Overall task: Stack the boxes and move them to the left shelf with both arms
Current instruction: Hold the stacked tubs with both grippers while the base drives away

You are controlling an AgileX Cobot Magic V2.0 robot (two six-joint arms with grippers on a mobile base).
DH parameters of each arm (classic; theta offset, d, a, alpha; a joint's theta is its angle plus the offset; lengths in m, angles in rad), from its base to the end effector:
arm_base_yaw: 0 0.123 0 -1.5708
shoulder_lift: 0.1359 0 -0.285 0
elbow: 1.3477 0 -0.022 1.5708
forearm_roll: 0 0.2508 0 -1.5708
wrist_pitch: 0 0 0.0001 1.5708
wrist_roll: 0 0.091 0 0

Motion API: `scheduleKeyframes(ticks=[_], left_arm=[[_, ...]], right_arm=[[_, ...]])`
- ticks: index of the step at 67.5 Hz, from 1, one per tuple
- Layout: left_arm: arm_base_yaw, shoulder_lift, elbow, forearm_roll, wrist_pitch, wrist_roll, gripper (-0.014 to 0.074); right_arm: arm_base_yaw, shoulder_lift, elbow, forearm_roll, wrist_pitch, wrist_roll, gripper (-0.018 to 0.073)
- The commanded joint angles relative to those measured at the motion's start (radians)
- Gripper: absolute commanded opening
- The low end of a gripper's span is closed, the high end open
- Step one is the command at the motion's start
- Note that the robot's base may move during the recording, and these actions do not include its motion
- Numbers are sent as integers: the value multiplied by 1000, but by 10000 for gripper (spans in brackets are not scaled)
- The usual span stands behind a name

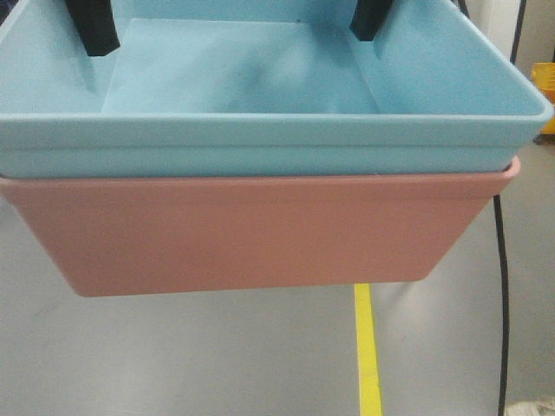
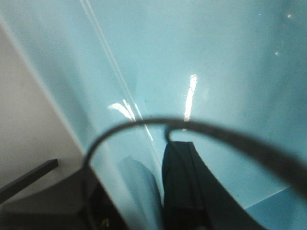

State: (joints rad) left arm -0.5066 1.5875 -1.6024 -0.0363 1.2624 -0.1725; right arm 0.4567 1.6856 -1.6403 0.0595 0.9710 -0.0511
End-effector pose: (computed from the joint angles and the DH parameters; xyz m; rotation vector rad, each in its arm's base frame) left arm 0.2842 -0.1613 0.3687 0.4532 2.7193 -0.2391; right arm 0.3344 0.1693 0.3587 -0.6105 2.4390 0.2425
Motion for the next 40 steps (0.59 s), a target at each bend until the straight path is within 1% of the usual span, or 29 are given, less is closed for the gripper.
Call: scheduleKeyframes(ticks=[1, 40], left_arm=[[-29, -53, -48, -183, -113, 51, -3], [-29, -53, -48, -184, -113, 51, -3]], right_arm=[[22, -52, -41, 131, -101, -31, 57], [22, -52, -41, 131, -101, -31, 57]])
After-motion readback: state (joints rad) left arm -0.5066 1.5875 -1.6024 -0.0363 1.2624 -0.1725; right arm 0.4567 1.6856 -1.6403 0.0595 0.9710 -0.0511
